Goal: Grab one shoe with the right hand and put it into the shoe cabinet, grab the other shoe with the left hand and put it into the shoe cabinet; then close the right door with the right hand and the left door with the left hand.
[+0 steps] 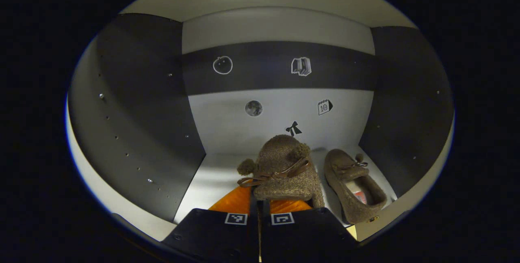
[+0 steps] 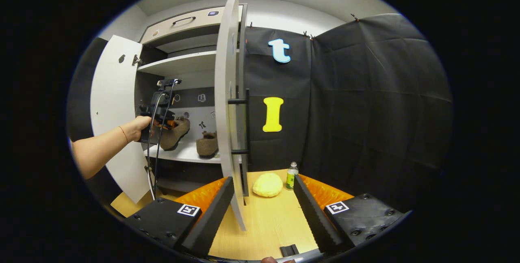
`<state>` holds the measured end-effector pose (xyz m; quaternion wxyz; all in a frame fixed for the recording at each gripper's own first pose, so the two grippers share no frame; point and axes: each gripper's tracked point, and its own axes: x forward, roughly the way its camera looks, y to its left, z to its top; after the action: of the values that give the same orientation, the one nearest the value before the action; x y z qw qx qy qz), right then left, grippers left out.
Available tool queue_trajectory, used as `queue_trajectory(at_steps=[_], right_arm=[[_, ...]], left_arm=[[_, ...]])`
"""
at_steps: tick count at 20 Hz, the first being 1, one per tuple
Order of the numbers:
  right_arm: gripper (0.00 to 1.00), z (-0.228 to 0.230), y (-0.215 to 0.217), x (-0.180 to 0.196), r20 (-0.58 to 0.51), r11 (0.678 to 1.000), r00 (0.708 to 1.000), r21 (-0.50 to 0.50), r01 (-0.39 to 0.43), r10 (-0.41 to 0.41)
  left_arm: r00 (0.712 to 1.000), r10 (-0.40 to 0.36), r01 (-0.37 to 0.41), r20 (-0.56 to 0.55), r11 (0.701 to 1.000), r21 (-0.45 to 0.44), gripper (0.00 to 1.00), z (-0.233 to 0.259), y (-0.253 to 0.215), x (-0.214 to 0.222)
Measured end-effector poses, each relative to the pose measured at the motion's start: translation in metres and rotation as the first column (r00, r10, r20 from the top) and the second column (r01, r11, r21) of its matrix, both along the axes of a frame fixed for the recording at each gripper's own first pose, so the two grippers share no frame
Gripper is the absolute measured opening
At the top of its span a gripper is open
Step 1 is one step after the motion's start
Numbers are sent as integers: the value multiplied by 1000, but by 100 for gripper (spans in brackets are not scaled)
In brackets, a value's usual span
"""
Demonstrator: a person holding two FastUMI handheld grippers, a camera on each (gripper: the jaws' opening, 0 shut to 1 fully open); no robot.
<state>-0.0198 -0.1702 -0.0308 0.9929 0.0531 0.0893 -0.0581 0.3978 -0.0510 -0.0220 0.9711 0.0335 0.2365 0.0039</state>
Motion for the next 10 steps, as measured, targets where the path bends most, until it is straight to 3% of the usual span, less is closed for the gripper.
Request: queue_trajectory(at_steps=[2,3,9,10], right_arm=[[100,-1,-10,2,-7,1000,1000,3,19,-19],[96,-2,-12,3,-9,1000,1000,4,28,-28],[100,-6,-28,7,-18,998,997,-4,70,-70],[96,-6,-29,7,-20,997,997,-4,73,-73]], left_arm=[[1000,1,-1,-31,1000,11,7,-13,-1,16],[999,4,-3,-46,1000,22,7,-20,1,23],[989,53,-44,-138,997,71,7,-59,15,48],[987,57,-47,-148,996,75,7,-63,16,49]])
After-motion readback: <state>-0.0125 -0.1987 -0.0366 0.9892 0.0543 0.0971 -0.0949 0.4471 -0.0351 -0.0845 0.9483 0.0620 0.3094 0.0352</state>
